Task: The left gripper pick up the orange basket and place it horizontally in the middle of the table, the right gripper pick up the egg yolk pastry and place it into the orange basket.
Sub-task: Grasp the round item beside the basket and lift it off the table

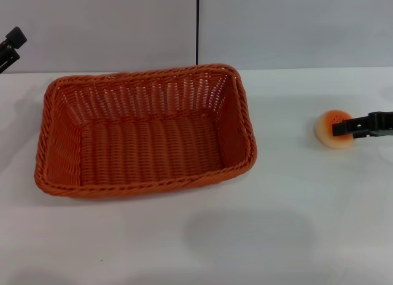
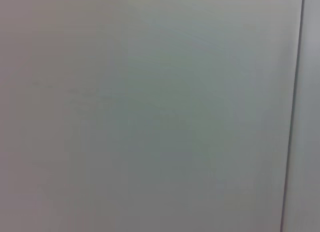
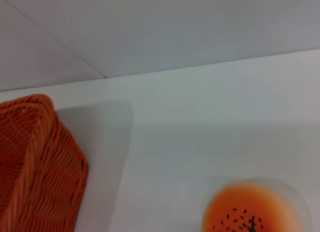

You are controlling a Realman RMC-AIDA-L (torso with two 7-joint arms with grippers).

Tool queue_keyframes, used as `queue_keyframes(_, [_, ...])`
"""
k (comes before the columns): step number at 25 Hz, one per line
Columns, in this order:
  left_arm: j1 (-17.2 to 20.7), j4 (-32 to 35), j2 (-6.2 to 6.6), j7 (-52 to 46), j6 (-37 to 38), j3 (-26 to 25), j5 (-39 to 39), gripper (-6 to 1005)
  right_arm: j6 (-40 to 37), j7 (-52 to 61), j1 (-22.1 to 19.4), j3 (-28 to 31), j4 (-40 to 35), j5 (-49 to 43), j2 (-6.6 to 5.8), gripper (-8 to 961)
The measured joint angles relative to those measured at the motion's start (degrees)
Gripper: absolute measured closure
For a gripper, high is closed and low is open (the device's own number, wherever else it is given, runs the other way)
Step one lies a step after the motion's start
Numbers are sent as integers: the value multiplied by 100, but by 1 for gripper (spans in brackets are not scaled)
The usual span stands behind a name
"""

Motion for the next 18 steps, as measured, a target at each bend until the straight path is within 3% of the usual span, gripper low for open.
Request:
queue_keyframes(8, [38, -167, 13, 9, 79, -9, -42, 223, 558, -254, 52, -55, 371, 51, 41, 362])
queue_keyframes(14, [94, -214, 22, -1, 87, -15, -42, 223, 454, -268, -291, -51, -339, 491, 170, 396])
queue_keyframes(18, [123, -216, 21, -33, 88, -34, -43, 223, 177, -225, -608, -48, -968, 983, 233, 588])
